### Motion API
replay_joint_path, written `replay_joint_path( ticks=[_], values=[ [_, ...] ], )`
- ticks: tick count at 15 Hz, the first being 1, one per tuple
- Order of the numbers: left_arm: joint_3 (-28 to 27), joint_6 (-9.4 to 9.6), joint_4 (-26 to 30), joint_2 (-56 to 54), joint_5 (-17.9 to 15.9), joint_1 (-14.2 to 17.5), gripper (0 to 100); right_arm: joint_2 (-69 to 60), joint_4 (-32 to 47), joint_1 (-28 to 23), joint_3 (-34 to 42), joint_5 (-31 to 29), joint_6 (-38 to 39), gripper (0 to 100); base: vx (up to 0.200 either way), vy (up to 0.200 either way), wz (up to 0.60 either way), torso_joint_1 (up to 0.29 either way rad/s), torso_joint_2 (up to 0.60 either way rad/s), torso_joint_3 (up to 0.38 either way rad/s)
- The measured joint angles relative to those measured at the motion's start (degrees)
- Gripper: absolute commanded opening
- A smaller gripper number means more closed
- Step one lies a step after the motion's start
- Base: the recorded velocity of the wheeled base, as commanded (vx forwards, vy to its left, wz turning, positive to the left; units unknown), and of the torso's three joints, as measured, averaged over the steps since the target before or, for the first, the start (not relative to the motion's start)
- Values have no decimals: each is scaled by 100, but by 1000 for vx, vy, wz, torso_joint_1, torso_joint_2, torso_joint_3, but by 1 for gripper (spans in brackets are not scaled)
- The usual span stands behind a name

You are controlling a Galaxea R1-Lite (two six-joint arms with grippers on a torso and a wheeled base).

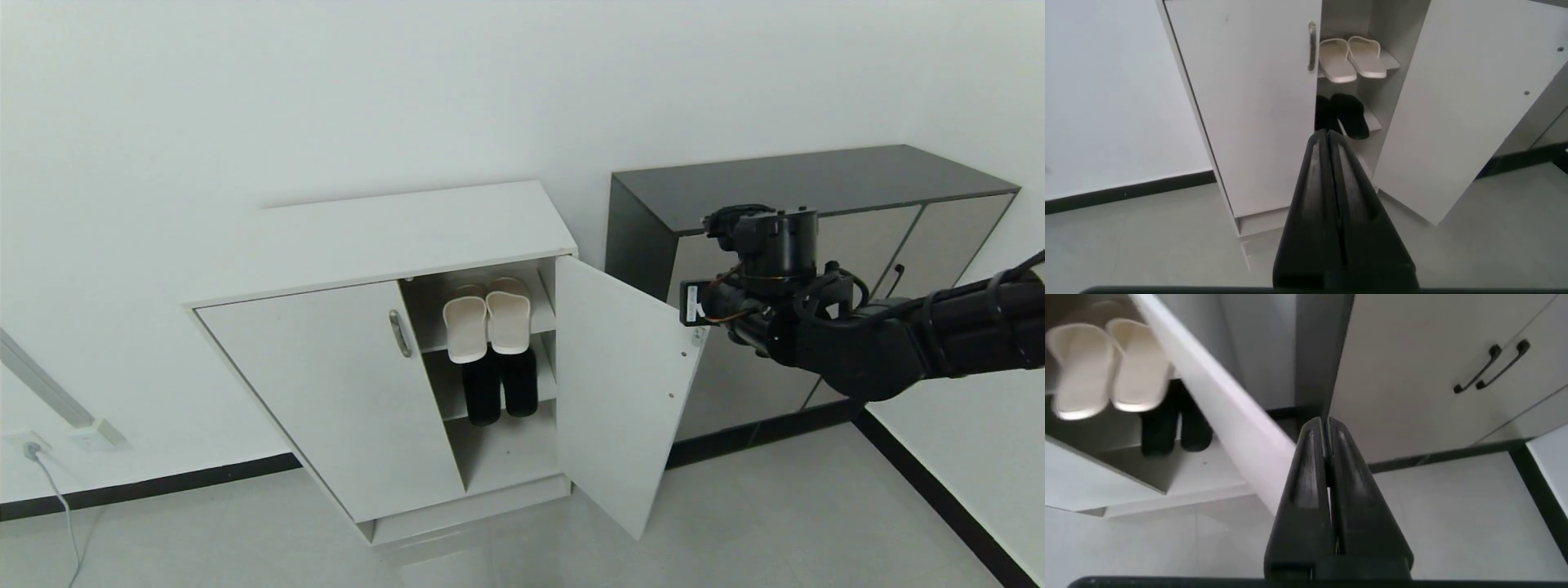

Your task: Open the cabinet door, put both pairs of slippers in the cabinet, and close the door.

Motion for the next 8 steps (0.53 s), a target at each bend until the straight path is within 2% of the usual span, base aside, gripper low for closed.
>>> replay_joint_path(
  ticks=[8],
  values=[
    [0,0,0,0,-2,-1,0,567,16,-210,-243,126,79,0,0,0,0,0,0,0]
  ],
)
